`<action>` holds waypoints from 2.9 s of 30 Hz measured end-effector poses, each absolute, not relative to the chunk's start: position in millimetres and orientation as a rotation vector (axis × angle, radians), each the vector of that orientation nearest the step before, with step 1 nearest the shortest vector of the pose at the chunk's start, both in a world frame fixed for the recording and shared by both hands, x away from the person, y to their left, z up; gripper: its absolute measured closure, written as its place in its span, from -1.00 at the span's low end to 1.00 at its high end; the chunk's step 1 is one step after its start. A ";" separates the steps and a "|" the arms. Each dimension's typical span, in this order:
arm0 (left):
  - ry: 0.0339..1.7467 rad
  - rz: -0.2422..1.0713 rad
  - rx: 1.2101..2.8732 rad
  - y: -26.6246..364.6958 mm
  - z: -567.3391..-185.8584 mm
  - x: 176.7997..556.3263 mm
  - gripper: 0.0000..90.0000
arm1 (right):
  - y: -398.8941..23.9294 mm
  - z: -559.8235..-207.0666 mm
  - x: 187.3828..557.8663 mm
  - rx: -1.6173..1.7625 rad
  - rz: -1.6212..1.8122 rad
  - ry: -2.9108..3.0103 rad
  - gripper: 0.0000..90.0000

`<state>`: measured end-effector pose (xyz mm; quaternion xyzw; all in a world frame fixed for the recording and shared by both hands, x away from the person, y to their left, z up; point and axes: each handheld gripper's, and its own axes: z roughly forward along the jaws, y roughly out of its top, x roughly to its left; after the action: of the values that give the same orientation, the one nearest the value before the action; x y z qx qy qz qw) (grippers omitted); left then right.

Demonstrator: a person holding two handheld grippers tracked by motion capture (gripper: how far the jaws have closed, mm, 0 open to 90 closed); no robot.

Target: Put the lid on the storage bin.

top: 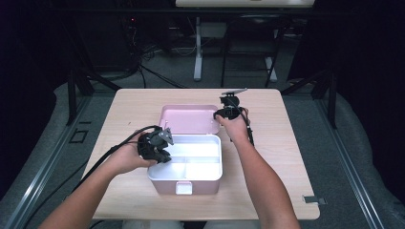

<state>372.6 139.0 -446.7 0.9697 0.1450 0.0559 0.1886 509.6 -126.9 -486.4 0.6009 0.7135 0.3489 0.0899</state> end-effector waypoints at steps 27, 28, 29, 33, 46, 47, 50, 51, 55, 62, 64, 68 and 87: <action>0.412 0.156 2.725 138.9 -446.8 372.6 0.76 | -131.8 -443.8 479.5 1.658 1.210 1.979 0.91; 0.412 0.155 2.727 138.9 -446.7 372.6 0.76 | -132.1 -442.0 477.7 1.651 1.218 1.975 0.92; 0.411 0.155 2.726 139.0 -446.8 372.6 0.76 | -132.4 -440.1 475.7 1.646 1.225 1.970 0.92; 0.407 0.152 2.729 139.3 -446.5 373.0 0.76 | -131.6 -431.4 464.3 1.586 1.244 1.942 0.94; 0.411 0.158 2.717 140.3 -447.0 372.2 0.76 | -134.5 -415.4 415.0 1.344 1.326 1.869 0.95; 0.412 0.160 2.715 140.4 -447.1 371.9 0.76 | -134.7 -414.9 411.1 1.330 1.333 1.865 0.95; 0.414 0.164 2.713 140.4 -447.2 371.4 0.75 | -135.8 -415.1 400.0 1.283 1.350 1.852 0.95; 0.416 0.165 2.710 140.4 -447.3 371.2 0.75 | -136.0 -415.5 397.2 1.270 1.355 1.846 0.95; 0.424 0.167 2.705 140.6 -447.2 371.1 0.75 | -136.2 -415.7 388.2 1.233 1.359 1.835 0.95; 0.442 0.172 2.685 144.0 -442.8 370.4 0.71 | -136.4 -416.8 384.2 1.221 1.368 1.825 0.95; 0.453 0.147 2.648 148.9 -436.3 370.7 0.65 | -137.1 -416.6 385.0 1.220 1.369 1.830 0.95; 0.482 0.156 2.580 160.5 -423.9 369.6 0.58 | -137.3 -416.8 385.4 1.223 1.373 1.829 0.95; 0.794 0.556 2.122 201.1 -385.1 381.5 0.56 | -137.7 -417.3 383.8 1.217 1.377 1.831 0.95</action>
<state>381.5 201.1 -385.1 0.8364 0.3128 0.2190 0.3934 383.8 -137.7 -417.3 0.4516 0.6795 0.5111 0.2704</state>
